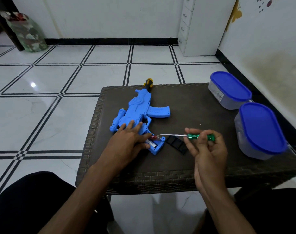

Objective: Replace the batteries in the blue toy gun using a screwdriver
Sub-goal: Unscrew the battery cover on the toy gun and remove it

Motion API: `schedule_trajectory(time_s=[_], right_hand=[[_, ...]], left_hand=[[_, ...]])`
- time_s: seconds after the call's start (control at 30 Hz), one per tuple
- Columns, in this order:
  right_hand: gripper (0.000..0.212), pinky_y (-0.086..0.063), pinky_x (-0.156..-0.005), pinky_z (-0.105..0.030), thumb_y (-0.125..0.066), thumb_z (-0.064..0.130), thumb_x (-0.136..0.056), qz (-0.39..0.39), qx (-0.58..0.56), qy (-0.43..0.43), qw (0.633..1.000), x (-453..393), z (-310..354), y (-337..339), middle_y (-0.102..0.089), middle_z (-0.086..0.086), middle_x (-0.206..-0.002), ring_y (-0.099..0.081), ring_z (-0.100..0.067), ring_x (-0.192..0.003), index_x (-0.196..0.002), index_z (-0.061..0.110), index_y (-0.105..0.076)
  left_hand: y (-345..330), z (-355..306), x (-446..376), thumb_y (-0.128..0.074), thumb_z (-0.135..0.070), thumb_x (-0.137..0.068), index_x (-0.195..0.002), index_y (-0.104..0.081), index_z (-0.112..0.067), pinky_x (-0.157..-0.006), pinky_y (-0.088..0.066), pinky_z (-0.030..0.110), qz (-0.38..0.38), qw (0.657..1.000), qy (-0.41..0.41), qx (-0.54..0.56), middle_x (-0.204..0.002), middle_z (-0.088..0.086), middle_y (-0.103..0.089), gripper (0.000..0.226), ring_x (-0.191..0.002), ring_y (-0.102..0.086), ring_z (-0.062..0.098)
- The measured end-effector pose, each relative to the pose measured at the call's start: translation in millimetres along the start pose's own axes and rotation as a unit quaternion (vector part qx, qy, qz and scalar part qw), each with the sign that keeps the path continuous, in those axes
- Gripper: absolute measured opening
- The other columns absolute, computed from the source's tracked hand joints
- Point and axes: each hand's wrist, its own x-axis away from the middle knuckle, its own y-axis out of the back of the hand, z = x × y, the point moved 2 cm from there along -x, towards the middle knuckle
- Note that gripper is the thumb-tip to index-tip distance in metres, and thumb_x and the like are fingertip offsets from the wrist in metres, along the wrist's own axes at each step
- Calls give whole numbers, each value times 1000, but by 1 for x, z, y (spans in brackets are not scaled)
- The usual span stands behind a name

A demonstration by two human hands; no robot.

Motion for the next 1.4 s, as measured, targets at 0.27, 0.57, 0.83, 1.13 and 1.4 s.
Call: schedule_trajectory(time_s=[0.27,0.57,0.83,1.13,1.4], right_hand=[[11,-56,-67,-31,-43,9,-104,134,178,86,971,-25,37,-26,-59,-4,-74,-62,-17,-69,-95,12,-48],[41,-51,-73,-39,-79,37,-79,433,602,124,659,-45,25,-58,-58,5,-93,-57,-16,-84,-90,21,-43],[51,-55,-71,-38,-87,22,-71,460,600,85,649,-54,5,-65,-66,8,-88,-62,-9,-75,-78,29,-37],[34,-47,-56,-35,-70,26,-82,344,624,234,662,-35,25,-59,-64,7,-76,-57,-15,-62,-81,27,-36],[33,-51,-61,-27,-75,21,-85,208,675,163,689,-83,26,-7,-60,7,-84,-60,-10,-73,-92,26,-43]], left_hand=[[4,-3,-1,-45,-44,-99,-144,-40,-40,-120,-5,39,20,1000,6,-12,-163,0,-15,46,-151,-5,24],[1,5,5,-56,-52,-90,-147,-40,-25,-118,-13,32,-60,998,25,18,-158,-2,-30,66,-147,-18,15],[2,4,4,-54,-55,-89,-147,-40,-28,-118,-14,31,-59,998,36,16,-159,-6,-27,65,-147,-18,13],[4,-2,6,-48,-54,-93,-149,-36,-27,-118,-12,32,-49,998,40,-1,-160,-5,-24,64,-148,-13,14],[0,-10,8,-41,-54,-96,-151,-32,-25,-120,-9,34,-52,997,55,-14,-161,-4,-23,63,-150,-11,18]])
